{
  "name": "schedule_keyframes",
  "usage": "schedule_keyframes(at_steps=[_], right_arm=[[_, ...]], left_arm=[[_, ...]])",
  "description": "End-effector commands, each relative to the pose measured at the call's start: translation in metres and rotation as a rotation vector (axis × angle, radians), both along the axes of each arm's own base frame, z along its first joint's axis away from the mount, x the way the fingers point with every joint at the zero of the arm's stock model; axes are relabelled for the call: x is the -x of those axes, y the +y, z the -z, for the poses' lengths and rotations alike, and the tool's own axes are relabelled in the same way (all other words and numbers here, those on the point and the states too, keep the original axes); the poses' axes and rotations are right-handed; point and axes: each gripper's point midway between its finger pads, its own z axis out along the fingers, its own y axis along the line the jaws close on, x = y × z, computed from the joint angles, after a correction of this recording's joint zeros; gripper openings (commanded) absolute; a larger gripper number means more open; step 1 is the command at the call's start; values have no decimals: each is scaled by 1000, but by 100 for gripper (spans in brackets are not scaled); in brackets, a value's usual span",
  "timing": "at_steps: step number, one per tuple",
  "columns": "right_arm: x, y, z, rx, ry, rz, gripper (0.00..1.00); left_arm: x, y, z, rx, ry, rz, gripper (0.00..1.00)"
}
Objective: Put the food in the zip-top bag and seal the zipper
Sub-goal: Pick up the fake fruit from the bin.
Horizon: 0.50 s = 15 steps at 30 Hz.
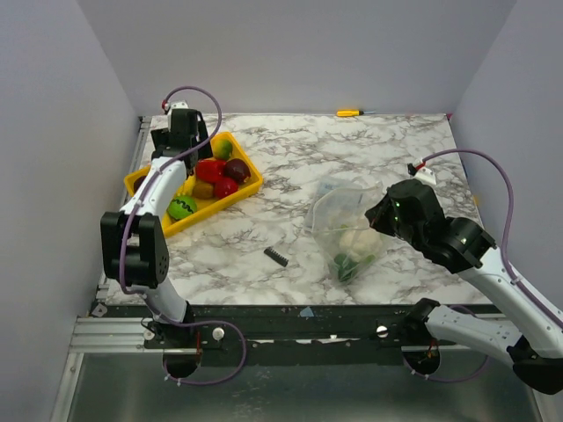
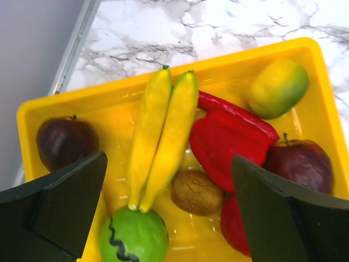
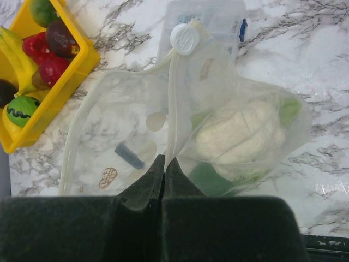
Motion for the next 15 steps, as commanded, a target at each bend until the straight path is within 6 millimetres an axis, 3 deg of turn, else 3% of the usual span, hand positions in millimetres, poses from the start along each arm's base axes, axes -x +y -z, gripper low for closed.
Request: schedule_keyframes(at_steps=[1,9,15], right_arm=[[-3,5,-14,-33,-42,-10,0],[-2,2,-13,-24,-42,-8,0],[-1,-3,-17,-2,-46,1,0]], left_arm=[[-16,23,12,-132,120,96,98],[-63,29,33,-202,215,219,98],[-79,31,49,-195,292,262,99]])
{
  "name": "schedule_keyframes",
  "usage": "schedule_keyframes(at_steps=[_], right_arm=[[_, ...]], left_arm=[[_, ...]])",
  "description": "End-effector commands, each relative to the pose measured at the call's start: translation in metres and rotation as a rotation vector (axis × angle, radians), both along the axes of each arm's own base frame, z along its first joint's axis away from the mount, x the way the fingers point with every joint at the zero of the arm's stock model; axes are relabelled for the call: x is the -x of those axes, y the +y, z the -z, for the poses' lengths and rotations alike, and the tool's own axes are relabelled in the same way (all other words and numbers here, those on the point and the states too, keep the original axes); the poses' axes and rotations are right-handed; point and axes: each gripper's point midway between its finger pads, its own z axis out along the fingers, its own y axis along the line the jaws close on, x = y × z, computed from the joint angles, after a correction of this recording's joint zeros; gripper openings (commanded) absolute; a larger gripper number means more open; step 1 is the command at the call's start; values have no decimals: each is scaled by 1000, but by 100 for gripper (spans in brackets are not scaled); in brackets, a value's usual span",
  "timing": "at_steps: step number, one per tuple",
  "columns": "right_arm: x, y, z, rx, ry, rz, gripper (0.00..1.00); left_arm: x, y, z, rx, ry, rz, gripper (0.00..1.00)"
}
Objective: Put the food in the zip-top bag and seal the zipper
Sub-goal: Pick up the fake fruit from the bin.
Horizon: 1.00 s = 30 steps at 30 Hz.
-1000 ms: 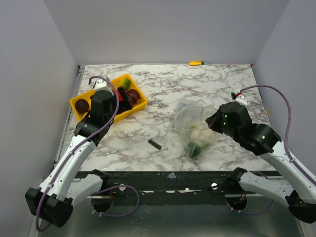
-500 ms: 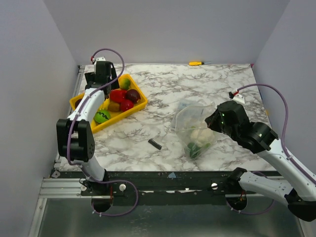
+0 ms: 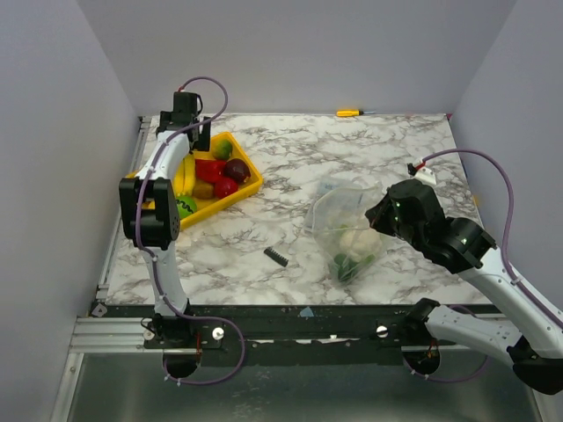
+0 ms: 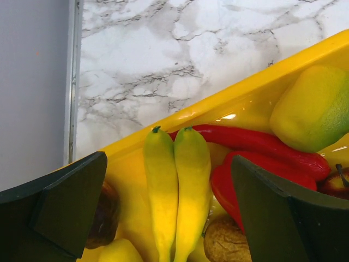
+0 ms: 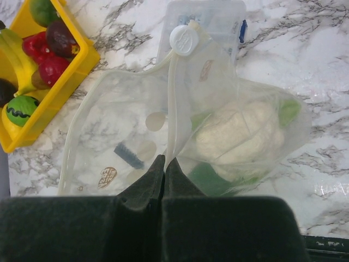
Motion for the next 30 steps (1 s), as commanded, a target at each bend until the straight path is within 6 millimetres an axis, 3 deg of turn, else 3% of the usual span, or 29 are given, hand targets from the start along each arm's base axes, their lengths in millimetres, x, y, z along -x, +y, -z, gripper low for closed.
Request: schedule_keyframes(at_steps=[1,8,9,15,23,30], right_arm=[[-1,-3,-16,0,-42,6,0],[-4,-1,-15,3,-42,5,0],[-4,0,-15,2,-40,1,0],[-6,3,-12,4,-33,-3,0],[-7,6,-9,11,-24,-15,0],[-10,8,-10,9,-24,-13,0]], left_arm=[[-5,-2,11,18,92,73,99],[-13,-12,32,81,181,84,98],[-12,1,34,84,194,55,99],[-3,10,60,83,281,17,99],[-6,12,65,93,296,13,97],[-11,10,69,104,323,28,90]])
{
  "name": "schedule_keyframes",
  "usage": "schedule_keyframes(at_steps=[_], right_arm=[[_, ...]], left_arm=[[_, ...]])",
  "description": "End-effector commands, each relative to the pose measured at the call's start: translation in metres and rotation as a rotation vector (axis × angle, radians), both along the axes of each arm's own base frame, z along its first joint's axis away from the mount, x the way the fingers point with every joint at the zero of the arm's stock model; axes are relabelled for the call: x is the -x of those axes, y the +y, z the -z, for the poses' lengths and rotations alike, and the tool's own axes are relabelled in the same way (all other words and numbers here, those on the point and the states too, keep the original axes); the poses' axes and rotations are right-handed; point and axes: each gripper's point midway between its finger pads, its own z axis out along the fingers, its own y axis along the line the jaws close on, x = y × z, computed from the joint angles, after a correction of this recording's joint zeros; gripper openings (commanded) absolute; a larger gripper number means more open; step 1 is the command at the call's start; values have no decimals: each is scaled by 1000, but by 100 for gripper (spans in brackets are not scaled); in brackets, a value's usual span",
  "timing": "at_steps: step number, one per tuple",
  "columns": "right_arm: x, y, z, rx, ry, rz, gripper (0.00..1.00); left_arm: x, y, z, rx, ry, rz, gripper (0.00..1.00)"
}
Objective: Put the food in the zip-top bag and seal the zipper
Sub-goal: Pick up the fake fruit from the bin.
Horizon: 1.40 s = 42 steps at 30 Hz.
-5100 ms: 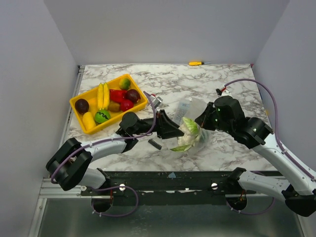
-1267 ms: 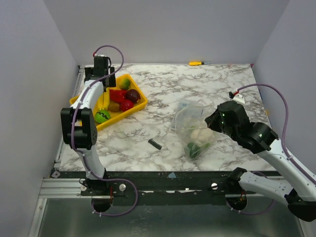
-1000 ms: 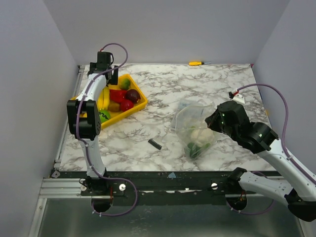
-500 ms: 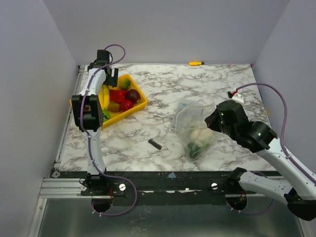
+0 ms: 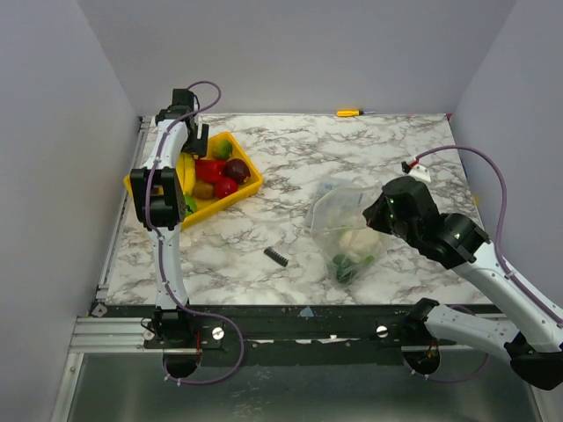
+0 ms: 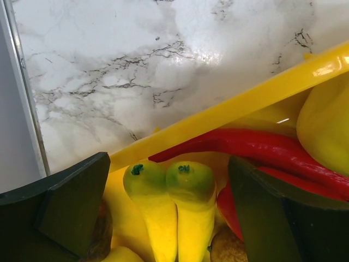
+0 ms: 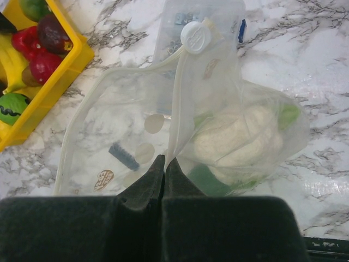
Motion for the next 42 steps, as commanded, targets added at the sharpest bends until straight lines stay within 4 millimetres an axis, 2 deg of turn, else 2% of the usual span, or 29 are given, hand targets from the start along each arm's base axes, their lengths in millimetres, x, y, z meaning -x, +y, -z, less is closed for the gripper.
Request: schedule_keyframes(at_steps=[1,6,7,9,10,16,19,21,27,34,38,42], right_arm=[[-5,5,-15,-26,-41,-3,0],[-7,8,-11,-21,-27,-8,0],[-7,9,-12,-20,-28,-9,0],[-8,10,-12,-20,-27,-10,0],[-9,11,-12,-19,-26,-12,0],[-9,14,-13,-30,-25,-19,0],[-8,14,-13,-35,-23,-21,0],[-7,14,-13,-41,-24,-24,0],[-6,20,-7,-51,-14,-52,0],[-9,23,0,-33,-15,-66,0],[-11,28,-1,-52,-18,-74,0],[-11,34,3,-57,-10,-102,0]], left_arm=[[2,-1,8,22,49,6,90],[1,-1,9,22,51,5,86],[0,-2,10,26,51,8,81],[0,-4,11,39,51,16,56],[0,-4,11,39,56,16,52],[3,-3,4,29,31,15,46],[7,5,-11,-14,5,-6,42],[11,9,-27,-35,-15,-16,39],[30,8,-104,-30,-147,-25,33],[66,-14,-190,85,-346,-10,25],[89,-35,-240,189,-458,32,22],[124,-89,-284,447,-569,188,22]])
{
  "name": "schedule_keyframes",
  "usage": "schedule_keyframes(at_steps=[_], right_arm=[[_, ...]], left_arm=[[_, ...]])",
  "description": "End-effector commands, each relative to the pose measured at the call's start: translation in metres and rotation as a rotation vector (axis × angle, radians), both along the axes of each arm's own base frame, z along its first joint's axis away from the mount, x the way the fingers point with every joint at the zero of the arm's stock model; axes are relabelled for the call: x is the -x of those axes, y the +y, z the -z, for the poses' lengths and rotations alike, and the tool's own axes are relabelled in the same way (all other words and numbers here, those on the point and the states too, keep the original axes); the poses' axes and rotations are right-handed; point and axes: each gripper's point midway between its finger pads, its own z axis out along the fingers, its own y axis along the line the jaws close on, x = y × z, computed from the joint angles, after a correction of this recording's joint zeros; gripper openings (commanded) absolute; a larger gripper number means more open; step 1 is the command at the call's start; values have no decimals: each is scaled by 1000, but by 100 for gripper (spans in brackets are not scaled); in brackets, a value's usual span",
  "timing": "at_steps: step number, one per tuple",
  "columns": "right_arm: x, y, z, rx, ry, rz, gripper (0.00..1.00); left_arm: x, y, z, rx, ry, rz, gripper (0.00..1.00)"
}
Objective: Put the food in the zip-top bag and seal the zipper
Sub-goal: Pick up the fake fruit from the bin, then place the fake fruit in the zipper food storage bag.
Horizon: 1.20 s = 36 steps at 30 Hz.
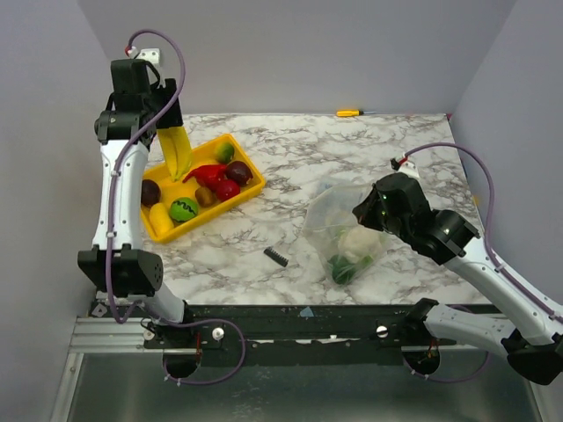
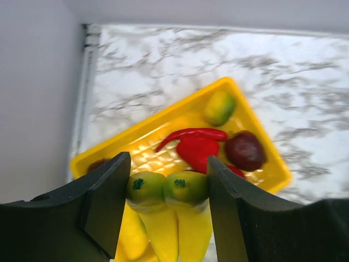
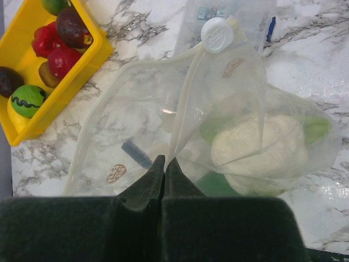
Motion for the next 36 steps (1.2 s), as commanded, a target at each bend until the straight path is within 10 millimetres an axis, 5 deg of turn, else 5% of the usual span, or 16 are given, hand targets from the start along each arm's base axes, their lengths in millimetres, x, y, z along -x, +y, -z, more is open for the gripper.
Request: schedule_keyframes(at_steps=[1,8,12,15,23,36], right_arm=[[-2,13,2,-16,-7,-52,0],[2,22,-1,-8,-27,-146,0],[5,28,-5,-7,-39,-204,0],[7,28,-6,-7,-42,-219,0],[17,35,-20,-75,-63,-270,0],[24,36,-28,-127,-75,-278,0]], left_arm=[[43,-76,-39,315,-116,272,20],[157,-204,-98,747,-313,821,13],[217,-251,-115,850,-406,1037,13],[235,-274,-115,921,-423,1104,13],[228,-316,-120,946,-453,1186,12],[173,-360,-102,993,-502,1184,8]])
